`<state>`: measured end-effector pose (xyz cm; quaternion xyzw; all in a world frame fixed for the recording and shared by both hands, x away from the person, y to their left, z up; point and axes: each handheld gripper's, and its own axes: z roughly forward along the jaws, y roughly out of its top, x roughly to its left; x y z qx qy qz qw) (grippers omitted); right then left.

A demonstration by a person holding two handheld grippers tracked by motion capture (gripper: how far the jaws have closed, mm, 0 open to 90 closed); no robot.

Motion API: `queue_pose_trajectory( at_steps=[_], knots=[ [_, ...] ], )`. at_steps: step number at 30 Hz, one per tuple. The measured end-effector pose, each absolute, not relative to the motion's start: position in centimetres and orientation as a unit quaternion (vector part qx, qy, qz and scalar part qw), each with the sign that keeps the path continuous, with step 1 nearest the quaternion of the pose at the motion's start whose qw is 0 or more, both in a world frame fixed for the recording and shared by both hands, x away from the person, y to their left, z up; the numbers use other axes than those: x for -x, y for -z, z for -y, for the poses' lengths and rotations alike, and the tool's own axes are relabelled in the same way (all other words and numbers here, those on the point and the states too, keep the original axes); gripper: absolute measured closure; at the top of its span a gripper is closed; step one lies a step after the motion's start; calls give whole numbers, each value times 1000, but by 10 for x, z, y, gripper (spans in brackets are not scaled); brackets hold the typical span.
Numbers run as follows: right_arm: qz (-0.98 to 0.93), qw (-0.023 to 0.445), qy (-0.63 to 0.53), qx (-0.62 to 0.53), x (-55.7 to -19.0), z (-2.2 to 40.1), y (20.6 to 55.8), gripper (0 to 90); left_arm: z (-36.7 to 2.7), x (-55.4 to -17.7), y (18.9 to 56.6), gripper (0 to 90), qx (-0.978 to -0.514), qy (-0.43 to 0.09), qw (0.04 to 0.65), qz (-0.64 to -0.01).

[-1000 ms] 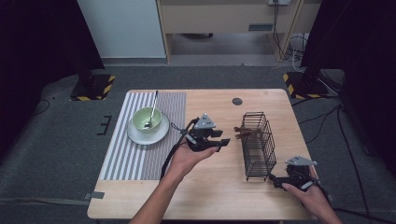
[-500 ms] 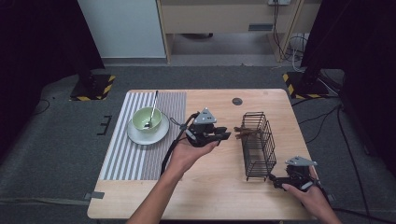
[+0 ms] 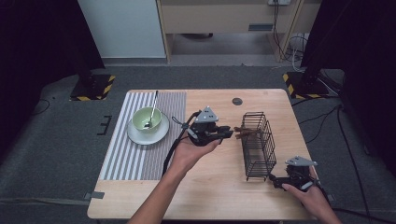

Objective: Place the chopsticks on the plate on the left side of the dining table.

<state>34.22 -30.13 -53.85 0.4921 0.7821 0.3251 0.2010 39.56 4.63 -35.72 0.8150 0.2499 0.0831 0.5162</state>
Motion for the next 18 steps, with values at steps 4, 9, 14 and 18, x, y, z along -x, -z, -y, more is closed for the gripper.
queue_pose_trajectory(
  at_steps=[4,9,14,18],
  knots=[
    [-782,201,-325,-492,-342,301,538,6,-44,-396,354,698,-812,-86,520,-251],
    [-782,201,-325,-492,-342,301,538,6,-38,-397,352,664,-813,-97,518,-247],
    [-782,201,-325,-492,-342,301,538,6,-33,-399,350,711,-815,-98,517,-243],
    [-782,201,-325,-492,-342,301,539,6,-31,-400,347,774,-816,-97,516,-239]
  ],
)
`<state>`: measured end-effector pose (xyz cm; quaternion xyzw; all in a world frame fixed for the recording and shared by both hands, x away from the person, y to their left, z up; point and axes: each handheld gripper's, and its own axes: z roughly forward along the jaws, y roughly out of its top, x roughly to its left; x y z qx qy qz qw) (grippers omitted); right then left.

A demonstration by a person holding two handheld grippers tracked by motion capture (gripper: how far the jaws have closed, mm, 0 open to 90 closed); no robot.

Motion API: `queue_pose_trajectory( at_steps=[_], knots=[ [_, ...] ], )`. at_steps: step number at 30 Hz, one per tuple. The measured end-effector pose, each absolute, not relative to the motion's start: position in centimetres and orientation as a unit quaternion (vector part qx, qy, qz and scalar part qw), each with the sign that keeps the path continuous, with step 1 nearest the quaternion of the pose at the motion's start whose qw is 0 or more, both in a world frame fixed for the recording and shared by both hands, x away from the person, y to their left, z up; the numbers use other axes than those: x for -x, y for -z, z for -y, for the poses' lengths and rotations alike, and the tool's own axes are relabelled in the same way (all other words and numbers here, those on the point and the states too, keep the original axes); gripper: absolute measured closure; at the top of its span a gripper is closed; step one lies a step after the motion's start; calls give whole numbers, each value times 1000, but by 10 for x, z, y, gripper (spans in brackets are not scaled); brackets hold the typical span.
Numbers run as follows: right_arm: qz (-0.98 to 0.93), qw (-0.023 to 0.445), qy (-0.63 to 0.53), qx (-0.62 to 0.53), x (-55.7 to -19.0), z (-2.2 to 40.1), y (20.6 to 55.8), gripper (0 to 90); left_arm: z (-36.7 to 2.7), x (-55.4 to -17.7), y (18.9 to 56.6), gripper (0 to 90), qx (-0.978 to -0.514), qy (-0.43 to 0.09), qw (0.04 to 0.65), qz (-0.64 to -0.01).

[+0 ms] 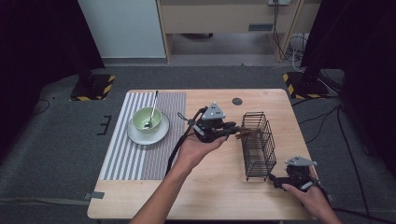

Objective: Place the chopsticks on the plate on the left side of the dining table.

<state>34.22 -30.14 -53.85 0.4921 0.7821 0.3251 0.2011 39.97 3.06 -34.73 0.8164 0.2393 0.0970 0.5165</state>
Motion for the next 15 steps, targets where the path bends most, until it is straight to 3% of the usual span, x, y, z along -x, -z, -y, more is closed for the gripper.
queue_pose_trajectory(
  at_steps=[4,15],
  knots=[
    [-782,201,-325,-492,-342,301,539,6,-29,-401,344,819,-817,-94,518,-237],
    [-783,201,-325,-491,-342,301,538,6,-29,-405,344,824,-816,-99,517,-240]
  ],
)
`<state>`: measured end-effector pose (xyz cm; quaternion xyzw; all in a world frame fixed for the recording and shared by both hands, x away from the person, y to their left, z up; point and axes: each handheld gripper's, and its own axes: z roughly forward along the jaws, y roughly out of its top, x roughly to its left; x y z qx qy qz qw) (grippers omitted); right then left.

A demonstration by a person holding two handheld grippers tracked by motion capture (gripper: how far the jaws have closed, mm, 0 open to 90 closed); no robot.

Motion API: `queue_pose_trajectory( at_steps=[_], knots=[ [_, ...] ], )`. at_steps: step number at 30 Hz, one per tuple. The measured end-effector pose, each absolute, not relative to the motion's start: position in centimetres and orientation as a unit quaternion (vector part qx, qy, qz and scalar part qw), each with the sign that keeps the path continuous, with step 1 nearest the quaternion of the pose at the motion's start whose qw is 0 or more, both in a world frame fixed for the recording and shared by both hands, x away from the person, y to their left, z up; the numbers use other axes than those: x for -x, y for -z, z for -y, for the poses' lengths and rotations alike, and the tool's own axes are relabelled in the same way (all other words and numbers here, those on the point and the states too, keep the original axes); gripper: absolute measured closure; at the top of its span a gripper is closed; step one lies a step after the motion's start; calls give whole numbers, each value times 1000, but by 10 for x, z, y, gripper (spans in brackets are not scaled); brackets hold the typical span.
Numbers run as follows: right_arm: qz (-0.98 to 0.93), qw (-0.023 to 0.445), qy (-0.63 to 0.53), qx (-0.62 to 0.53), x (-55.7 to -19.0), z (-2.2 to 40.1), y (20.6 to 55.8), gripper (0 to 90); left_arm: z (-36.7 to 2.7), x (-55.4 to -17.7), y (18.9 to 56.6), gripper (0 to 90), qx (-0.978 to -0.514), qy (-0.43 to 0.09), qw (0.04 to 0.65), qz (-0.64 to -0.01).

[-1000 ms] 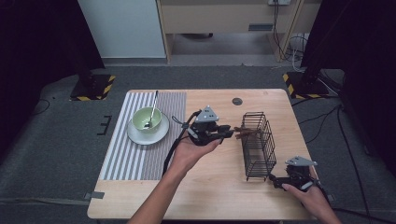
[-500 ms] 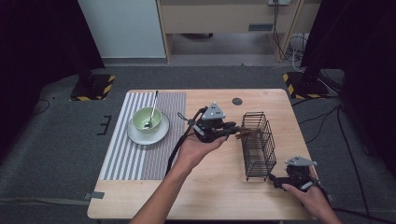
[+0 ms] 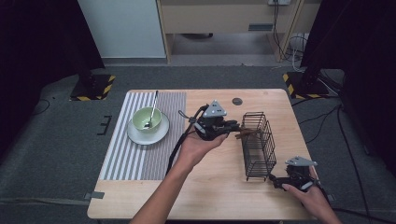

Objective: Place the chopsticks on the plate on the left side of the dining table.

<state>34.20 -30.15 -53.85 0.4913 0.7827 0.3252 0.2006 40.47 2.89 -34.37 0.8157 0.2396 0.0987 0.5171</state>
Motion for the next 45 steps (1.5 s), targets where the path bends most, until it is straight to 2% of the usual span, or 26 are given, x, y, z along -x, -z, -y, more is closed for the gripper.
queue_pose_trajectory(
  at_steps=[12,23,27,33,45],
  knots=[
    [-783,201,-325,-491,-342,302,539,7,-31,-415,338,833,-810,-104,520,-250],
    [-782,200,-326,-492,-342,301,539,7,-26,-424,343,711,-815,-101,504,-267],
    [-782,200,-326,-491,-342,301,539,7,-22,-426,344,698,-819,-96,499,-268],
    [-783,200,-326,-490,-342,301,539,7,-16,-430,347,717,-826,-86,488,-268],
    [-784,199,-327,-489,-342,301,538,7,-13,-429,347,823,-831,-77,486,-261]
  ],
)
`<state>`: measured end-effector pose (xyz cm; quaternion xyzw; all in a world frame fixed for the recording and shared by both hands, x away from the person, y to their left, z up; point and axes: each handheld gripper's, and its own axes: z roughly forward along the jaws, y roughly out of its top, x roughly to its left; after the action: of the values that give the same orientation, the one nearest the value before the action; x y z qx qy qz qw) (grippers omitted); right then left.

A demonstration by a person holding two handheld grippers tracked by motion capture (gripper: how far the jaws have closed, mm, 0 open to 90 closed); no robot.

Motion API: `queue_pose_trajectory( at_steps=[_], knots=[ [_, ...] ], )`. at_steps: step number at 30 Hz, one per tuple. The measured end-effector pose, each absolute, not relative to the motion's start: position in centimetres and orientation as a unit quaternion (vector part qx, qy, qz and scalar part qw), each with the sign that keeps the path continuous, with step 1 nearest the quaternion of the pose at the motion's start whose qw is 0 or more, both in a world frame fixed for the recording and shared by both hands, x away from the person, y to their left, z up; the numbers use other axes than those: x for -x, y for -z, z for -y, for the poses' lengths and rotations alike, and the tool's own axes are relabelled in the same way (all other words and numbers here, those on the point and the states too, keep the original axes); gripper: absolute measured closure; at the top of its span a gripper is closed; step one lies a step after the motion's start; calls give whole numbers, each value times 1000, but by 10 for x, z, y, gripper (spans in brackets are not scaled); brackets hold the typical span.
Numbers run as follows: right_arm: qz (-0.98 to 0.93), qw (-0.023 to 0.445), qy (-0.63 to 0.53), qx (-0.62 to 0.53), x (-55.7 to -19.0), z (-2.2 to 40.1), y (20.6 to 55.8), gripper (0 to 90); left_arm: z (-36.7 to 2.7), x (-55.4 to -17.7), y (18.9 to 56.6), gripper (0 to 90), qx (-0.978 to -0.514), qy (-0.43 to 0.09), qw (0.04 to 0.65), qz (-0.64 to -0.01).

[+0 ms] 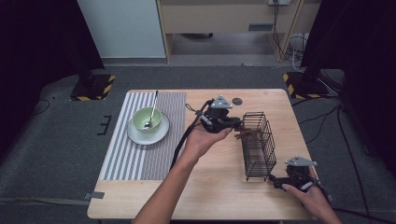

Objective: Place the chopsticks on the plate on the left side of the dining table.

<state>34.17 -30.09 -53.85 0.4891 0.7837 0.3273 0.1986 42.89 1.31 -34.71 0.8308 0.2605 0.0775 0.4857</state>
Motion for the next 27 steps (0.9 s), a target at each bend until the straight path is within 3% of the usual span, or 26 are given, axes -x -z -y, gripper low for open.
queue_pose_trajectory(
  at_steps=[27],
  knots=[
    [-786,197,-328,-486,-342,301,538,7,-33,-423,327,834,-817,-106,508,-251]
  ],
)
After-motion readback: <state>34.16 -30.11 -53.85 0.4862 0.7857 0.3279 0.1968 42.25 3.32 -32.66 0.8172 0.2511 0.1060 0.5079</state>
